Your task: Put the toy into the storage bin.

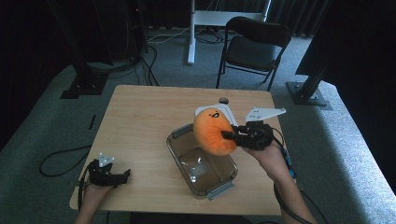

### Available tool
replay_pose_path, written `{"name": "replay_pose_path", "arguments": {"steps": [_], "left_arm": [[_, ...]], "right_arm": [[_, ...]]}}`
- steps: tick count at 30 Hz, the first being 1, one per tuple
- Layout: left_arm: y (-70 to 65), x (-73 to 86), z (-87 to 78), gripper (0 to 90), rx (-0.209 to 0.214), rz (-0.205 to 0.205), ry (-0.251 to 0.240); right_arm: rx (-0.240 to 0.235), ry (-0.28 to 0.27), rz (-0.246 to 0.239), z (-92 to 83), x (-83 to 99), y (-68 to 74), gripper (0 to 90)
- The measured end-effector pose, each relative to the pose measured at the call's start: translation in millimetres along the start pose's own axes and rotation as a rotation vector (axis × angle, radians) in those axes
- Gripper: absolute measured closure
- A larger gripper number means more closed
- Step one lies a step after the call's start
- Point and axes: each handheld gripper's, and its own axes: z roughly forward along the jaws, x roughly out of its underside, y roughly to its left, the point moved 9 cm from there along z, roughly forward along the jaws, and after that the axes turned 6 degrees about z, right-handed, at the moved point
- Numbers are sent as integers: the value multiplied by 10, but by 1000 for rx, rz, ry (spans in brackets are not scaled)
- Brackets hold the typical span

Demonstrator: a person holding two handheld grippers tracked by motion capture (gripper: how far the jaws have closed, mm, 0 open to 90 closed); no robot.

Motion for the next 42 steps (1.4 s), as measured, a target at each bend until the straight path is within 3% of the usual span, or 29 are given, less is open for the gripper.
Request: {"name": "replay_pose_path", "arguments": {"steps": [1, 6, 9, 20, 30, 42], "left_arm": [[0, 0, 0, 2, 0, 0, 0], [0, 0, 0, 2, 0, 0, 0], [0, 0, 0, 2, 0, 0, 0], [-2, -2, 2, 2, 0, -4, -3], [-1, 3, -2, 2, 1, 0, 3], [-1, 2, -2, 2, 1, 0, 3]], "right_arm": [[23, 10, -23, 3, 6, 19, 719], [-24, -1, -27, -3, 23, 132, 719], [-21, 11, -48, 10, 66, 174, 719], [-106, 142, -72, 280, 472, 375, 715], [-123, 248, -67, 511, 771, 400, 707], [-122, 295, -51, 673, 900, 349, 680]]}}
